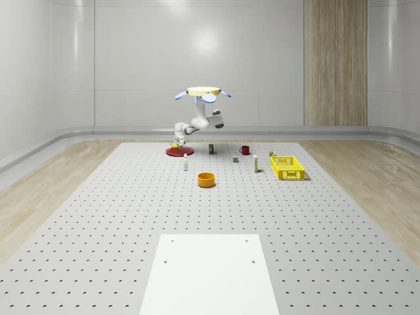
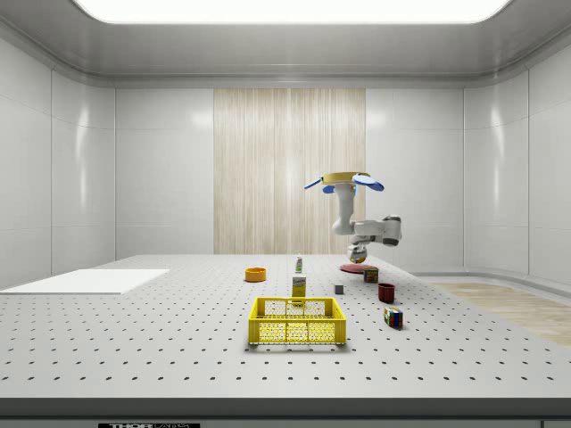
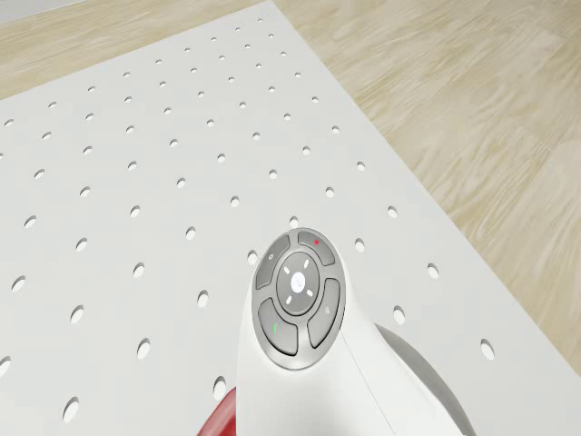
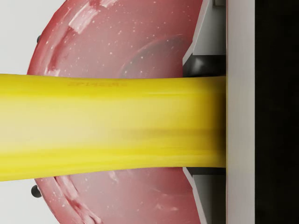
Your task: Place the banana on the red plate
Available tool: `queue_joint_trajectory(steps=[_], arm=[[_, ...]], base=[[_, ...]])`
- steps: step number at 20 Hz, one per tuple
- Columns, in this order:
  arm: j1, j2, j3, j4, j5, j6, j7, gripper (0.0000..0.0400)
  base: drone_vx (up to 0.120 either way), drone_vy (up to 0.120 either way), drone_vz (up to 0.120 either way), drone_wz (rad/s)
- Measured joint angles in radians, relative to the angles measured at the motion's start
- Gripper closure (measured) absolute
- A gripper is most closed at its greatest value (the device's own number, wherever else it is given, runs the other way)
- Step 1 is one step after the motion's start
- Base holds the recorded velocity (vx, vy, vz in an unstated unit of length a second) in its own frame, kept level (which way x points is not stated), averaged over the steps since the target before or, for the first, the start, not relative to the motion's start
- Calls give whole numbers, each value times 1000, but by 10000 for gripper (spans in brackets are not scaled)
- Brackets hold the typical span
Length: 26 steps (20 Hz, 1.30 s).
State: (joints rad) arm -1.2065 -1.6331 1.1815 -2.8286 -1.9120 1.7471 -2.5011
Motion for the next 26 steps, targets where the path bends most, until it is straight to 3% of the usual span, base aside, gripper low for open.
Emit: queue_joint_trajectory(steps=[4, 7, 11, 16, 26], arm=[[-17, 0, -44, 18, -40, 20, 5, 192], [-24, -1, -61, 26, -59, 29, -1, 91], [-17, -3, -40, 16, -44, 21, -8, 33], [4, -5, 18, -7, 7, -2, -17, 10], [20, -4, 64, -23, 48, -21, -24, 1]], base=[[0, 0, 0, 0], [0, 0, 0, 0], [0, 0, 0, 0], [0, 0, 0, 0], [0, 0, 0, 0]])
